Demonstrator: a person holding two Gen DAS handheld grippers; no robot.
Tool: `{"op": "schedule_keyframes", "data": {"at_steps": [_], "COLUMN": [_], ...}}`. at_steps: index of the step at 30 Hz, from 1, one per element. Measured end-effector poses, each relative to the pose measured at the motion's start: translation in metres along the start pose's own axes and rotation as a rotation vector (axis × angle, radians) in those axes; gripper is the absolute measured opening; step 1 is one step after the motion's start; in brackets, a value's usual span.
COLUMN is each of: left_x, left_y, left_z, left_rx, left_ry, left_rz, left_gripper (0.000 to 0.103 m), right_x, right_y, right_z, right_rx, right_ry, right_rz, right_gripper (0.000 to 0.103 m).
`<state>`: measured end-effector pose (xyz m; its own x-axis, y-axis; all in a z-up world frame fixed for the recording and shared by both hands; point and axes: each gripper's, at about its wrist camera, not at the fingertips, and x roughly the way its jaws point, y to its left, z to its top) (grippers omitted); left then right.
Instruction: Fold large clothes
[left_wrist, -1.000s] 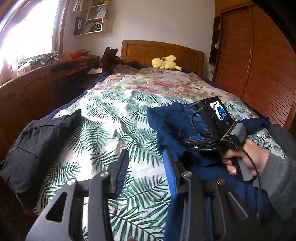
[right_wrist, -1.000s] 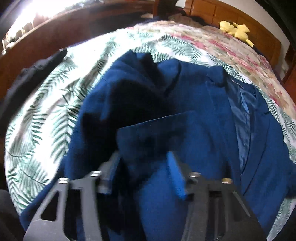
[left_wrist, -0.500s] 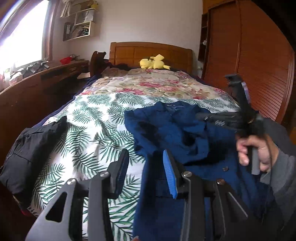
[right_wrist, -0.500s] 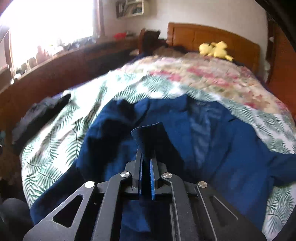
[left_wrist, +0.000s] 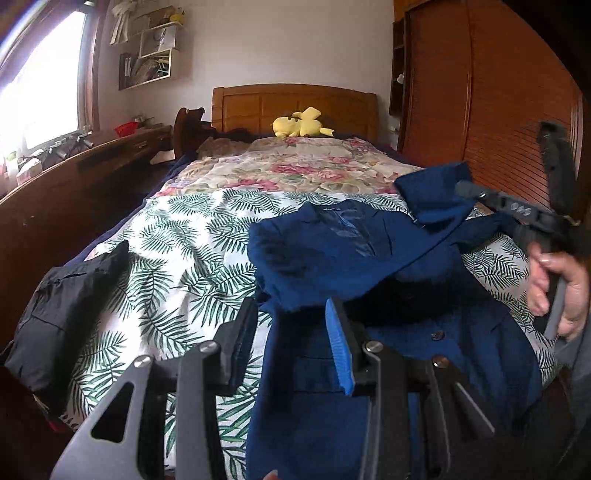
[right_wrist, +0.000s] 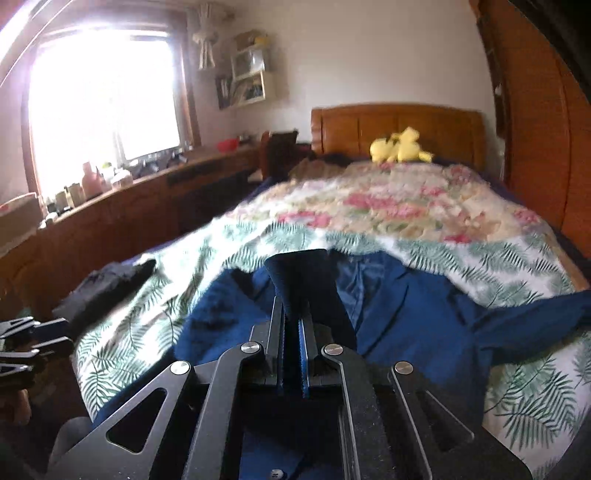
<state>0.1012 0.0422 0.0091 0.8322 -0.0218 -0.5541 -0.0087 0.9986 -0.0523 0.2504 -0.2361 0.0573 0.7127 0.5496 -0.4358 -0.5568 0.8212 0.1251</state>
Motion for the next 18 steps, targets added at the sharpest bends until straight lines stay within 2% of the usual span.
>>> {"op": "schedule_keyframes", "data": {"at_steps": [4, 6, 12, 18], "left_x": [0.001, 0.002, 0.007, 0.022], "left_y": [-0.004, -0.005, -0.014, -0.022], "left_z": [-0.001, 0.000, 0.001, -0.001], "left_rx": [0.007, 0.006, 0.011, 0.030], "left_ry": [0.002, 0.000, -0.003, 0.006], "left_rz": [0.001, 0.002, -0.006, -0.033], "left_gripper": [0.036, 0.037, 0.037, 0.037], "right_x": [-0.034, -0.046, -0.070, -0.073], "right_y": [-0.009, -0.014, -0.029, -0.025], "right_z": [-0.002, -0.008, -0.046, -0.093], "right_rx": [0.030, 0.044, 0.068, 0.096], "right_ry": [-0.065, -0.067, 0.013, 0.115], "right_rz": [-0.049, -0.075, -0.084, -0.077], "right_gripper": [0.003, 0.003, 0.003, 0.003]}}
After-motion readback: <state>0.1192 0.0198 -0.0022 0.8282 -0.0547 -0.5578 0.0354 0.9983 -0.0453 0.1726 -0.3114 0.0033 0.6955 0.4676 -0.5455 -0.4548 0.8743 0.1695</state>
